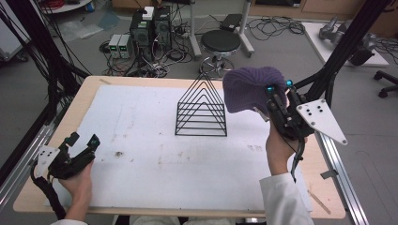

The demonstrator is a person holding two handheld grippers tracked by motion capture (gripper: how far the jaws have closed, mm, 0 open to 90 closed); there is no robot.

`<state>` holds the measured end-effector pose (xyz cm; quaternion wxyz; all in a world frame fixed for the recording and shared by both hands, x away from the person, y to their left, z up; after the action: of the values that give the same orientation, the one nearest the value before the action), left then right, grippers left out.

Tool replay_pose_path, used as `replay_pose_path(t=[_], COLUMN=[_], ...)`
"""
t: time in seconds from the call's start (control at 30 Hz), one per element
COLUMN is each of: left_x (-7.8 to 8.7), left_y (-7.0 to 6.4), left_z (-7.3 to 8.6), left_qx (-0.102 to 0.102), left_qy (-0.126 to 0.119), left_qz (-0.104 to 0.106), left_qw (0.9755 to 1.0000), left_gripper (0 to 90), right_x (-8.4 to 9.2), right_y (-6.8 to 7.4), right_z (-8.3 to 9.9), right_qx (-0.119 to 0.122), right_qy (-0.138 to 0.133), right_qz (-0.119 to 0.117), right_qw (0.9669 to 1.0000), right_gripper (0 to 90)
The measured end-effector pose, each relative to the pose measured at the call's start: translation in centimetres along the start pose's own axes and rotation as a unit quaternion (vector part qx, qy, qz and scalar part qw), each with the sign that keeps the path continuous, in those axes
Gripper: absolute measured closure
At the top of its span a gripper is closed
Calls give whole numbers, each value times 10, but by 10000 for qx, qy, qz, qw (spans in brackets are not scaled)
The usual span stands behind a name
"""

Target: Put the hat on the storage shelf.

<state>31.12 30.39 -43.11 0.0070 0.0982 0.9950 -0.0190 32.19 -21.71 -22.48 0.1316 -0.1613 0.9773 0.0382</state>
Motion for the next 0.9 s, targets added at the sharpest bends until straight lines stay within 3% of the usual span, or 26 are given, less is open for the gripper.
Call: replay_pose_path(t=[0.4, 0.6, 0.8, 0.9], left_x=[1, 0, -7, -11], left_y=[-2, -14, -39, -56], left_z=[-6, -20, -34, -41], left_qx=[-30, -178, -451, -704], left_qy=[-130, -307, -450, -524], left_qz=[48, 318, 838, 1139], left_qw=[9999, 9989, 9944, 9896], left_gripper=[238, 231, 207, 187], right_x=[-3, -5, -8, -10], right_y=[54, 79, 98, 107], right_z=[-17, -15, -10, -8], right_qx=[-78, -120, -205, -206], right_qy=[-109, -29, 66, 107], right_qz=[-578, -814, -982, -1065], right_qw=[9982, 9966, 9949, 9940], right_gripper=[741, 741, 742, 742])
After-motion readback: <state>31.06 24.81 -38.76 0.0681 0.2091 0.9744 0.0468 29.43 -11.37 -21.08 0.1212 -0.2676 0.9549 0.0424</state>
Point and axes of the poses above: each handheld gripper's, and its own axes: x roughly backward along the jaws, z roughly out of its underside, y roughly to its left, the point moved 6 cm from there along -x, roughly forward along the jaws, and after that the axes turned 8 degrees about -x, right-handed, at the moved point
